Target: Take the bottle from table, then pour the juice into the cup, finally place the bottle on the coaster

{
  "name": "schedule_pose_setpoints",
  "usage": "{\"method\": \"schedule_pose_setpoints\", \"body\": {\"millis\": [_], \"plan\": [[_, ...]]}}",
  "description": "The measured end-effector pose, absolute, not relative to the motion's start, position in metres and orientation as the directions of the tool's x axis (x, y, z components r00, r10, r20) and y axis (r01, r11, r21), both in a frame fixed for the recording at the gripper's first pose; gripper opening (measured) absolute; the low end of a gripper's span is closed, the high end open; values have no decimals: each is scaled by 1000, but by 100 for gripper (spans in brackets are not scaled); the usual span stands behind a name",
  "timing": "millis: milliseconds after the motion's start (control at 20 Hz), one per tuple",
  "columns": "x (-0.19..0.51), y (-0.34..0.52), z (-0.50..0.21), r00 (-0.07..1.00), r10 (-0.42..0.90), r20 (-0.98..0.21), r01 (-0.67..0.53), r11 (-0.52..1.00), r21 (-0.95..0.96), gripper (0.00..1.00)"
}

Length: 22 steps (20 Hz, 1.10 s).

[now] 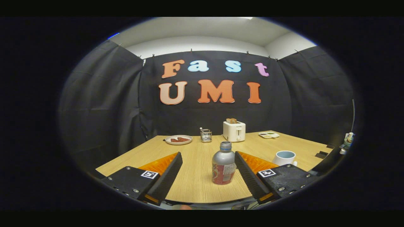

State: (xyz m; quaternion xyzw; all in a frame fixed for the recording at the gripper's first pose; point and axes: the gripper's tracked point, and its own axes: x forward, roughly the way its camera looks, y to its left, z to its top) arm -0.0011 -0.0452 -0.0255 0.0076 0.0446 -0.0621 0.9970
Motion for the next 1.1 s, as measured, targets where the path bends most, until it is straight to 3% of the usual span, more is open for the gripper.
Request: {"method": "schedule_pose_setpoints", "body": {"millis": [650,1100], "plan": [[18,-81,-109,927,-202,-315,203,979,-30,99],[41,-81,-139,900,-202,-387,198,979,-49,99]]}}
